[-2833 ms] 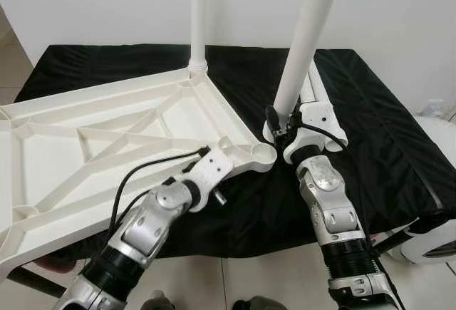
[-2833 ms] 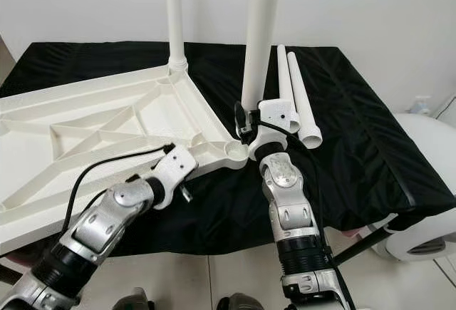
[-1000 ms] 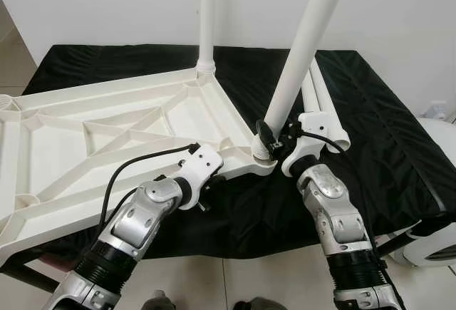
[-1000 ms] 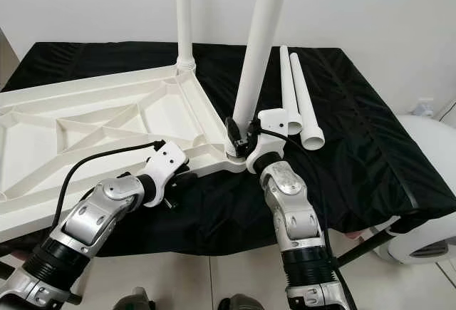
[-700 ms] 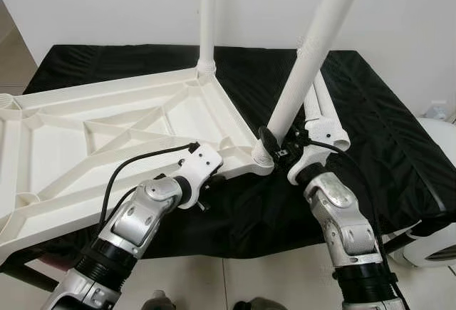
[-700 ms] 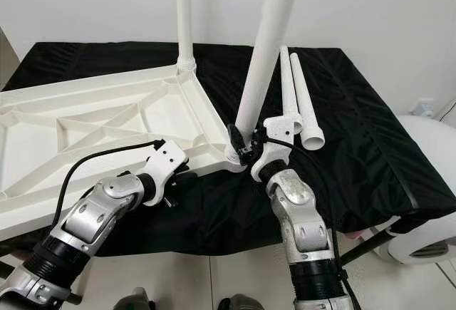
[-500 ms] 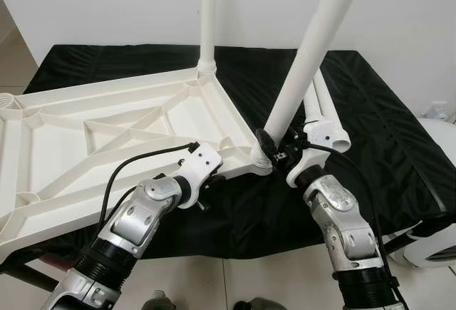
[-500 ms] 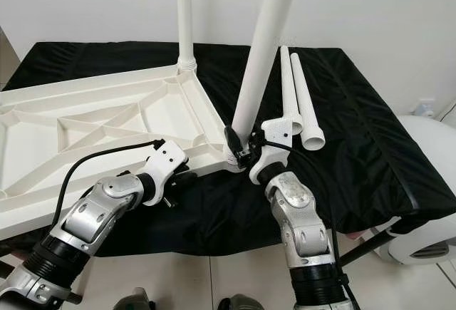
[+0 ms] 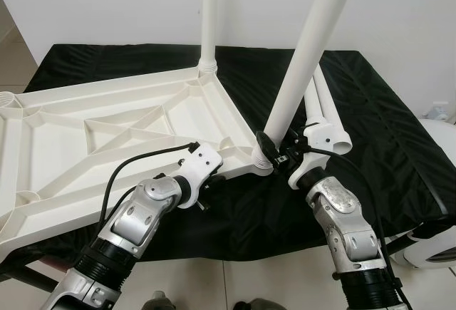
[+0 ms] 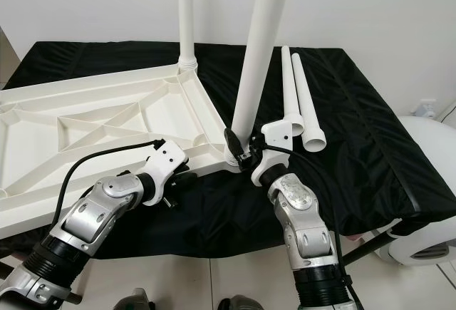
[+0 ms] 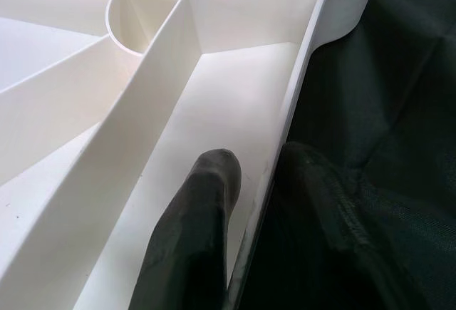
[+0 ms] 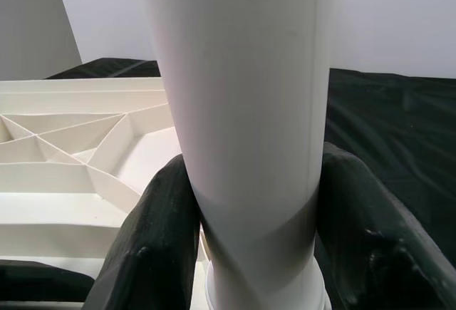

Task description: Building children table

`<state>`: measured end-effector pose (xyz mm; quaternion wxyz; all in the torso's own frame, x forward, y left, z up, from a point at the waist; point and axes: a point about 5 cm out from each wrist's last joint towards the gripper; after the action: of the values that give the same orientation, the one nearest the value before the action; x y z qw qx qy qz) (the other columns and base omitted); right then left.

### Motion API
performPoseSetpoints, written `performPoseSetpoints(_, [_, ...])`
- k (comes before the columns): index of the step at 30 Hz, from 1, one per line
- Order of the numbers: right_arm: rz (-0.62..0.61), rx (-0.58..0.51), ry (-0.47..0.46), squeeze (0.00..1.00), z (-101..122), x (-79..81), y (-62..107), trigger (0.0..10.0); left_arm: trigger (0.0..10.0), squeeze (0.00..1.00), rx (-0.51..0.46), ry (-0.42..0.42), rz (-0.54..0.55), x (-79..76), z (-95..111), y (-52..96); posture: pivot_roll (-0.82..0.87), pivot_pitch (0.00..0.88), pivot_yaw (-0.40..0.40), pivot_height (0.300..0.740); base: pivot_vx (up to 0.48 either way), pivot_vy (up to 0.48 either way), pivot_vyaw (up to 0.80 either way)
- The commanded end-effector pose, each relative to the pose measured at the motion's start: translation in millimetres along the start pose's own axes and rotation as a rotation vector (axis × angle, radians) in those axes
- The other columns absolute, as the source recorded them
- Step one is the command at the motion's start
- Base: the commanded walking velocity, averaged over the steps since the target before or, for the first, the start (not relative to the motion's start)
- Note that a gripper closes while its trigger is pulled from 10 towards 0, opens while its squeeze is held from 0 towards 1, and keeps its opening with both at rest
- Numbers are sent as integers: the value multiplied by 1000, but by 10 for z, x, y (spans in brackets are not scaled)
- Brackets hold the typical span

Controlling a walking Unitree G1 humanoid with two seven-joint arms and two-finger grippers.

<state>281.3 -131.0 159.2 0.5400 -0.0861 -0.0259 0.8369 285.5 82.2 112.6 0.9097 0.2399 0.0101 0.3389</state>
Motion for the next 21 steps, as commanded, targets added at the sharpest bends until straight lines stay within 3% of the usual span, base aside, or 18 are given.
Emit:
performPoseSetpoints(1, [-34, 64, 1, 0, -124, -53, 32, 10000, 10000, 0, 13, -24, 23, 54, 4, 24, 26, 2, -40, 740, 0, 0, 0])
performPoseSetpoints(10, [-65, 73, -11, 0, -177, -70, 18, 10000, 10000, 0, 11, -29, 20, 53, 16, 27, 27, 0, -34, 740, 0, 0, 0])
performPoseSetpoints(16, [-87, 76, -91, 0, -233, -33, -56, 10000, 10000, 0, 3, -35, 20, 42, 44, 33, 34, 0, -39, 740, 0, 0, 0])
performPoseSetpoints(21, [-92, 82, -104, 0, -255, -30, -74, 10000, 10000, 0, 0, -35, 22, 40, 48, 37, 37, 0, -42, 740, 0, 0, 0])
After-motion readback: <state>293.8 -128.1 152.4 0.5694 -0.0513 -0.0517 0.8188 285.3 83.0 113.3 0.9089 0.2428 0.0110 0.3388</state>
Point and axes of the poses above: a point about 5 cm out from each wrist's last joint towards the gripper, its own y axis pointing back from the gripper into the wrist, its own z axis along the axis of the wrist's last joint, x = y × z, and after that the axes turned 2 degrees about y, right-handed
